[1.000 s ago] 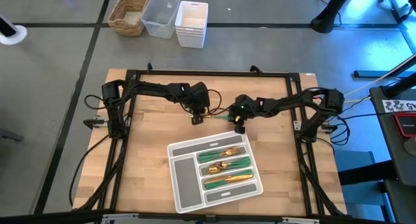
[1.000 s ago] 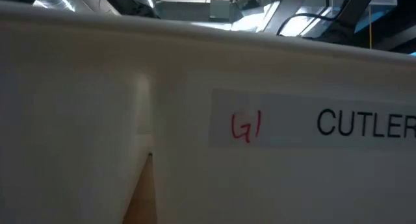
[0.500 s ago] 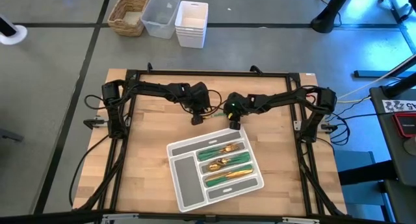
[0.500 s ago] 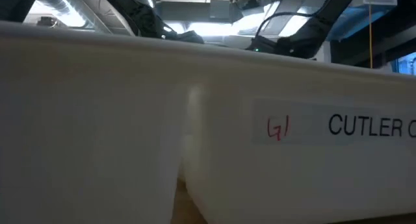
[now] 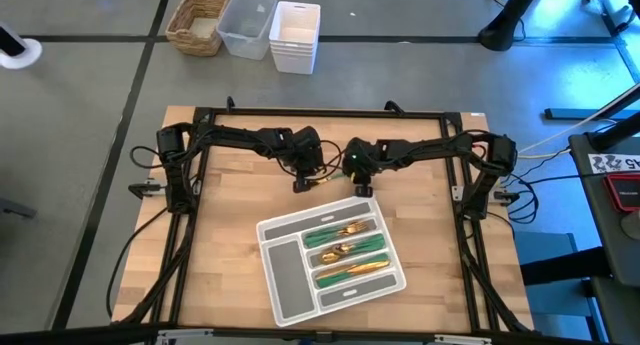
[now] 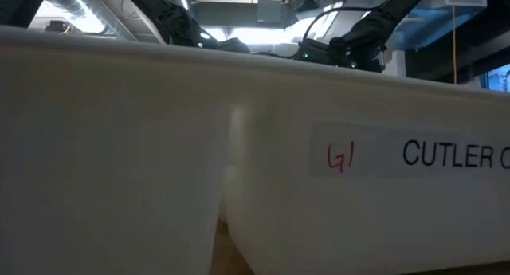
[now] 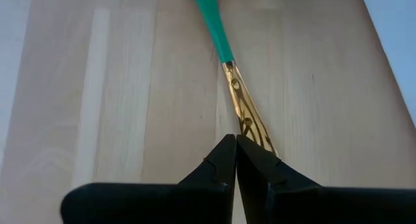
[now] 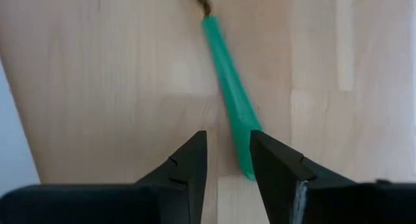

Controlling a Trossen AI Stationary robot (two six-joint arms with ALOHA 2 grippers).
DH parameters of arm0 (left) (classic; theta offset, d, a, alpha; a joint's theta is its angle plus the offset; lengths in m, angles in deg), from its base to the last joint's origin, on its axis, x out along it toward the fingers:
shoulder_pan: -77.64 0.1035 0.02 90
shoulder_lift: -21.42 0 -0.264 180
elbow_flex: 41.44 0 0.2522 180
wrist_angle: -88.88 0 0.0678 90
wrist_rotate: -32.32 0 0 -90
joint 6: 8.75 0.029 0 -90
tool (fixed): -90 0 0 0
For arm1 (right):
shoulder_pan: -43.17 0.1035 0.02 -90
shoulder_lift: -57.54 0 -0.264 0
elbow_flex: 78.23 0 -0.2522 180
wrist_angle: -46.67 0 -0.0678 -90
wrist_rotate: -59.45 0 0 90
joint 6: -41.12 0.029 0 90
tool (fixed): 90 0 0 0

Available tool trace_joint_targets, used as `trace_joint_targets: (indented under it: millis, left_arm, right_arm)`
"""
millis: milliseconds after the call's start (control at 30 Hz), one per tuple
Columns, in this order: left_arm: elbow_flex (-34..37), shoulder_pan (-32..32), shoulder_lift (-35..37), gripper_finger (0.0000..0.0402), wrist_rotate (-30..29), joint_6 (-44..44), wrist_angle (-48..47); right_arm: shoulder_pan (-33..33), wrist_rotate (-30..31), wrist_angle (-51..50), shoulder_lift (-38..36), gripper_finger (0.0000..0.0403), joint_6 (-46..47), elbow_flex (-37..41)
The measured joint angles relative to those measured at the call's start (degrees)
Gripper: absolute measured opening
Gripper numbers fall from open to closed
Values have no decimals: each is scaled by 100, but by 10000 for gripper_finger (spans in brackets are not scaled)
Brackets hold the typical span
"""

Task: Sort silverware
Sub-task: Put the green spoon into the white silverware tray

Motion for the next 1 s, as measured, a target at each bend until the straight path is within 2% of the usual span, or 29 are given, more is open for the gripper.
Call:
trace_joint_targets:
  millis: [300,467,767,1000]
  left_arm:
    - [0,0,0,6,0,102,0]
    - [0,2,0,6,0,90,0]
    - [0,2,0,6,0,83,-2]
    - [0,2,0,6,0,83,-3]
  right_arm:
    - [-162,250,-43,-2,120,-603,0]
    - [-407,-276,-47,-2,120,-608,0]
    - [-481,-546,-45,-4,120,-589,0]
    - [-483,-186,-27,-4,120,-261,0]
